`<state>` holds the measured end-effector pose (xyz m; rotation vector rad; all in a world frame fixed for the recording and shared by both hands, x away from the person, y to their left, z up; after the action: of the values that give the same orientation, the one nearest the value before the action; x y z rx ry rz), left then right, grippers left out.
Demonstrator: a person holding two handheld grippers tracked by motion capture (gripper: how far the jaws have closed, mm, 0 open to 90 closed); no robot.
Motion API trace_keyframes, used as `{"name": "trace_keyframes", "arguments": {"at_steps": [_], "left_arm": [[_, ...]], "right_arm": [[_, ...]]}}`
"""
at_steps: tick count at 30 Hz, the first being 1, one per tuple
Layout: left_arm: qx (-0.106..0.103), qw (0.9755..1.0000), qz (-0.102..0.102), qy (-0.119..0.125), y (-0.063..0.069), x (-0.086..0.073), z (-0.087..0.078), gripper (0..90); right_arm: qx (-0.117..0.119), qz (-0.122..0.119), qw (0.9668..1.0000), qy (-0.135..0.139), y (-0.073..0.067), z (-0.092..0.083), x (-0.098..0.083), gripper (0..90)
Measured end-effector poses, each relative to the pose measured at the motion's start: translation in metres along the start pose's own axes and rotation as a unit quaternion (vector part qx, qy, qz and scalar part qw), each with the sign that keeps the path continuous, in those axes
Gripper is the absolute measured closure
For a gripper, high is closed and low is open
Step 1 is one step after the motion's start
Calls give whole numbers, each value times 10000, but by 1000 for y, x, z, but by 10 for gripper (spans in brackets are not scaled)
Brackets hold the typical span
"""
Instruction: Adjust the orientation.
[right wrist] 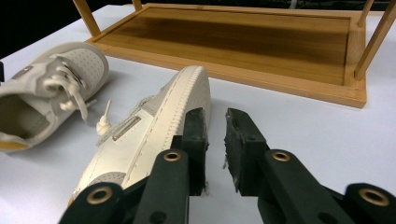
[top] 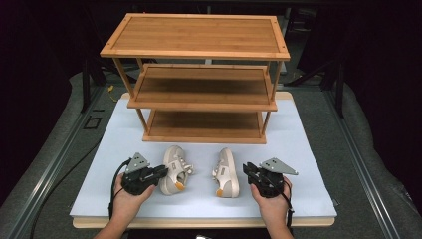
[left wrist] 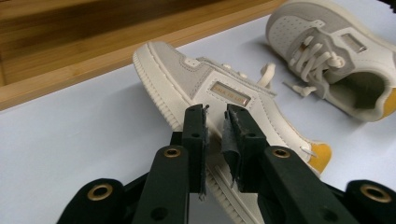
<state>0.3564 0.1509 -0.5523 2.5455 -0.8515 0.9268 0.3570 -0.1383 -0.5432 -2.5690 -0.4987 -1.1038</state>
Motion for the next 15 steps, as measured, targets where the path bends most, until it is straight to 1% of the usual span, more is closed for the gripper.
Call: {"name": "trace_keyframes", "arguments": {"at_steps": [3, 4, 5, 7, 9, 10, 13, 14, 15], "left_arm": [[119, 9999, -61, -58, -6, -4, -1, 827], [212, 9997, -33, -111, -9, -6, 0, 842], [268, 9995, -48, -150, -11, -8, -1, 863], [306, 9992, -95, -227, -16, -12, 0, 874], [404, 9986, -167, -310, -24, -16, 2, 891], [458, 9980, -245, -358, -28, -19, 4, 894], [411, 9968, -419, -540, -40, -26, 8, 894], [444, 9962, -461, -583, -43, -28, 10, 895], [444, 9962, -461, -583, -43, -28, 10, 895]], "right_arm": [[-40, 6, 10000, -26, 2, 0, -1, 806], [-30, 28, 10000, -15, 2, 1, -1, 812], [-38, 50, 10000, -23, 3, 1, -2, 819], [0, 47, 10000, -16, 3, 1, -1, 832], [-19, 26, 10000, 13, 3, 0, -1, 840], [0, 19, 10000, 12, 2, 0, 0, 842], [42, -51, 10000, 7, -1, 0, 0, 874], [68, -80, 9999, 12, -3, 0, 0, 886], [91, -122, 9999, 4, -4, 0, 0, 895]]}}
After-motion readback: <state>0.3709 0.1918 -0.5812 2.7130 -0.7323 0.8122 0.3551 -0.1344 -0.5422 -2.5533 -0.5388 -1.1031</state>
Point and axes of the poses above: each handheld gripper's, and its own axes: z roughly forward along the jaws, x roughly out of its top, y roughly to its right, the point moved 10 cm from there along z, roughly forward along the jaws, and after that the axes turned 14 degrees about -y, right-handed, at the moved point
